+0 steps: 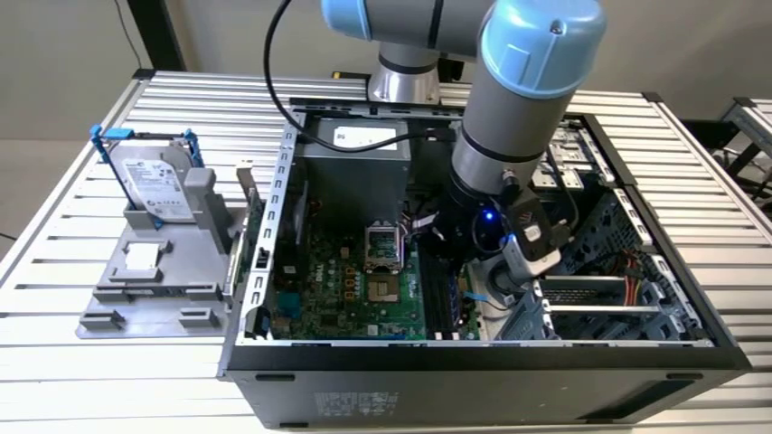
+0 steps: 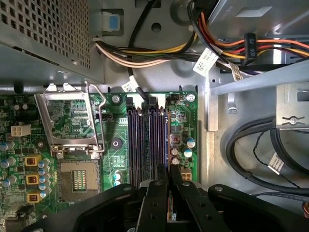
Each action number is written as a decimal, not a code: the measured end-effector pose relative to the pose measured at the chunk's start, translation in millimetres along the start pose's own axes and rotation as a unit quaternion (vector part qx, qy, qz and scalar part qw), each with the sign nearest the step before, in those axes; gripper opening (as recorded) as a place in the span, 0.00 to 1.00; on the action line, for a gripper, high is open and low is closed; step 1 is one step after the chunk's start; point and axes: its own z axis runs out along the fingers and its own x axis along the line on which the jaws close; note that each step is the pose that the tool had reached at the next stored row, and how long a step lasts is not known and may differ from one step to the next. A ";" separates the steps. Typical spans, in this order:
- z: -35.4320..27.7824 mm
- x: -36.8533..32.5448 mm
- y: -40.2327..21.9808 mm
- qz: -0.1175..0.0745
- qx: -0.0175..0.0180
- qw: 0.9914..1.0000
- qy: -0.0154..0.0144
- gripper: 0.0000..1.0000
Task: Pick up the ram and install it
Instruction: 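Insert the ram into the slot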
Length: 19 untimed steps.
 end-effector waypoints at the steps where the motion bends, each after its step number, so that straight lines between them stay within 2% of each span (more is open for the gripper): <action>1: 0.0 0.1 0.0 -0.003 0.000 1.000 0.000 0.00; 5: 0.0 0.7 0.0 -0.014 0.000 1.000 0.000 0.00; 19: 0.4 1.7 -0.3 -0.026 0.000 1.000 0.001 0.00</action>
